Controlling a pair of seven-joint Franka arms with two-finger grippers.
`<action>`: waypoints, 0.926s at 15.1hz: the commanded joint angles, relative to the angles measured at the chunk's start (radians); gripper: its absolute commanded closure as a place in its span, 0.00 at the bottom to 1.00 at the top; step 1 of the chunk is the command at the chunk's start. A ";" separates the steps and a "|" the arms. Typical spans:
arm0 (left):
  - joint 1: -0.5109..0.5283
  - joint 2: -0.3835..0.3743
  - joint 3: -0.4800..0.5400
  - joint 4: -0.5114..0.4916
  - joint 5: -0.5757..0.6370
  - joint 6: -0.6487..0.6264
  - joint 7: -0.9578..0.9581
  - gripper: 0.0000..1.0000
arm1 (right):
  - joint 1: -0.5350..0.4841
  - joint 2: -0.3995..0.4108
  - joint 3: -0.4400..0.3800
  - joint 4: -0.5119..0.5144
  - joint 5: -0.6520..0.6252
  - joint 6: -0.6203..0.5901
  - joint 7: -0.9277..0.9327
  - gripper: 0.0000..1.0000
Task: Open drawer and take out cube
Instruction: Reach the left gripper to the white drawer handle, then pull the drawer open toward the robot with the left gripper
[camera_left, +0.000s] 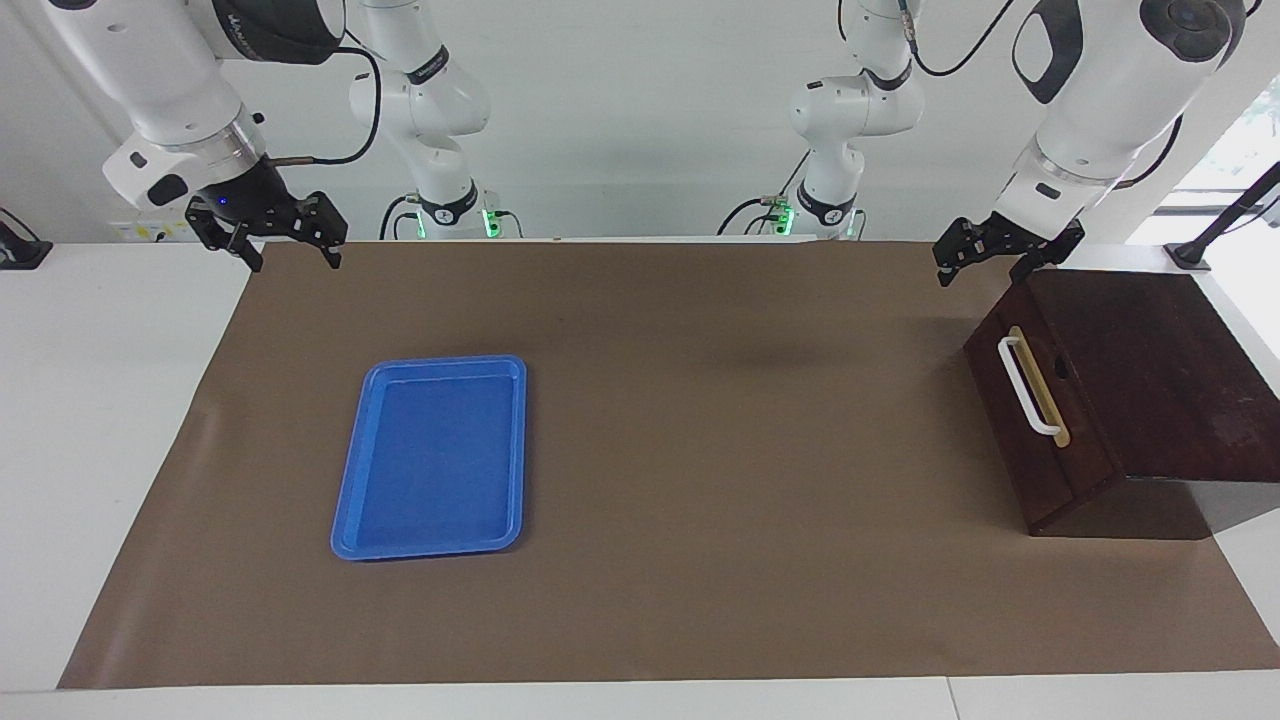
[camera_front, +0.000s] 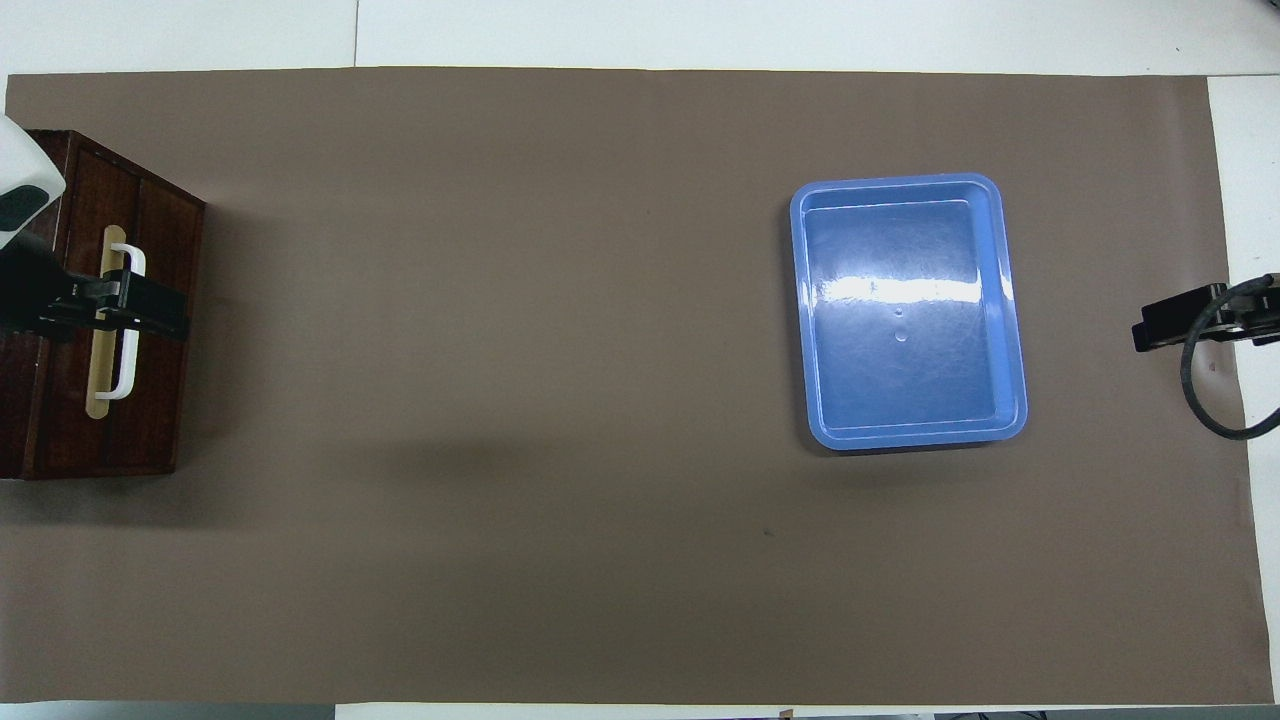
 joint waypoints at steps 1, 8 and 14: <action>-0.004 -0.013 0.008 -0.012 -0.004 0.021 0.018 0.00 | -0.018 -0.013 0.011 -0.010 -0.016 -0.009 -0.021 0.00; -0.021 -0.041 0.003 -0.220 0.165 0.313 0.019 0.00 | -0.018 -0.013 0.011 -0.009 -0.016 -0.009 -0.021 0.00; -0.028 0.028 0.002 -0.384 0.376 0.555 0.025 0.00 | -0.012 -0.013 0.011 -0.010 -0.016 -0.009 -0.019 0.00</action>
